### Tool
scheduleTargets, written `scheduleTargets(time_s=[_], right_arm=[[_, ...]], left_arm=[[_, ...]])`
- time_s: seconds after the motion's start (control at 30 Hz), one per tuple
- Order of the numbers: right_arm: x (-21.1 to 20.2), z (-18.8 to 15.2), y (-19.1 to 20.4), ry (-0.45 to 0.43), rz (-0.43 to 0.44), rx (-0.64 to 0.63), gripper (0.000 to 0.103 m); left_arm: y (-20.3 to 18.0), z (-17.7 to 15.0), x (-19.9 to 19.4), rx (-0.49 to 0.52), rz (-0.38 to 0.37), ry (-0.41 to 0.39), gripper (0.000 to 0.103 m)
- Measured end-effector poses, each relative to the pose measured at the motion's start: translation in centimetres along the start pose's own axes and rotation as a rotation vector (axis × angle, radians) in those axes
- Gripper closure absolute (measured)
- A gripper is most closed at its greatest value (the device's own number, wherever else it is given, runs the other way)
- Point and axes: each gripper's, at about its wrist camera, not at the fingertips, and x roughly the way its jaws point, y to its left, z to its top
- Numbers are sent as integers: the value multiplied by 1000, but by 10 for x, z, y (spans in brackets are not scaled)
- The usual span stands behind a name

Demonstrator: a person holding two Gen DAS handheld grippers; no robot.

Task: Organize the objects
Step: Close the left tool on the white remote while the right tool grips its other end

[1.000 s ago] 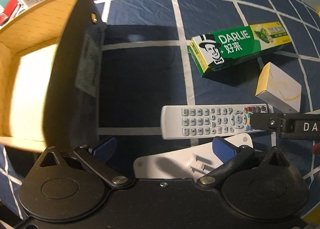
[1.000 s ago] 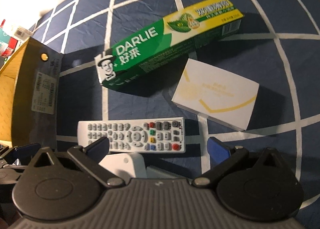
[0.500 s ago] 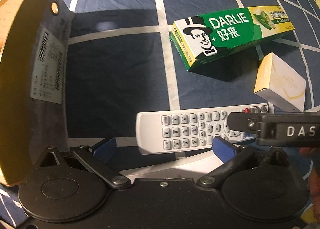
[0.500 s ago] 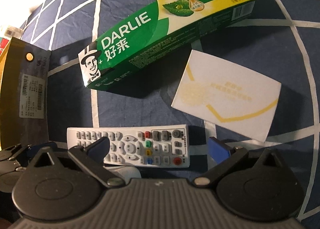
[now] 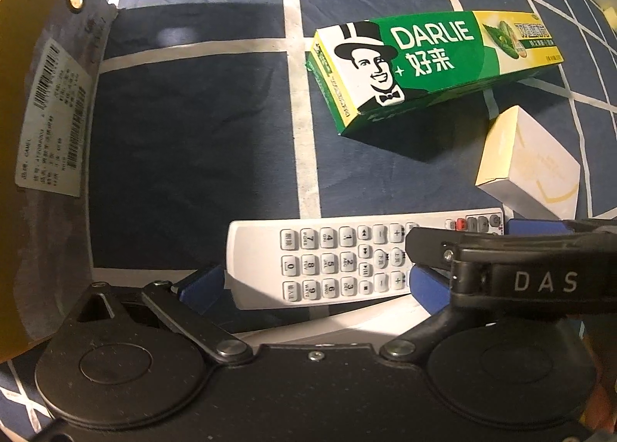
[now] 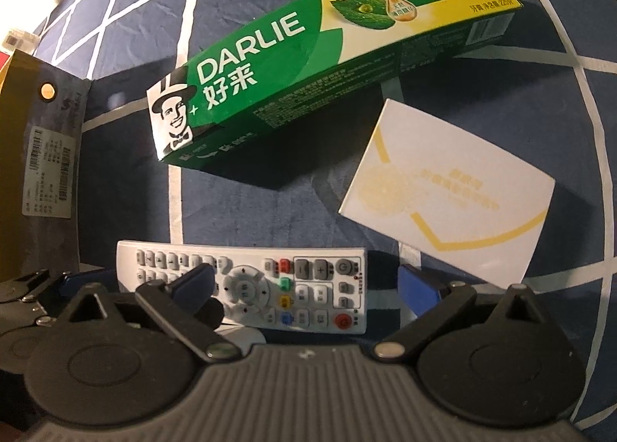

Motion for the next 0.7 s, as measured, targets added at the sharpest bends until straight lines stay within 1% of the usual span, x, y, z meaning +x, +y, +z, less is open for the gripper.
scheduleTargets(time_s=[0.1, 0.27, 0.4, 0.47, 0.7], right_arm=[[0, 1, 1, 2, -6, 0, 5], [-2, 0, 5, -5, 15, -8, 18], [-4, -1, 7, -9, 7, -13, 18], [-5, -1, 7, -13, 3, -14, 18], [-16, -2, 10, -54, 12, -19, 18]], left_arm=[[-2, 1, 1, -7, -5, 7, 1], [-5, 1, -1, -7, -4, 12, 2], [-9, 3, -2, 10, -1, 12, 3], [-12, 4, -5, 14, 3, 6, 7], [-21, 5, -21, 28, 20, -34, 7]])
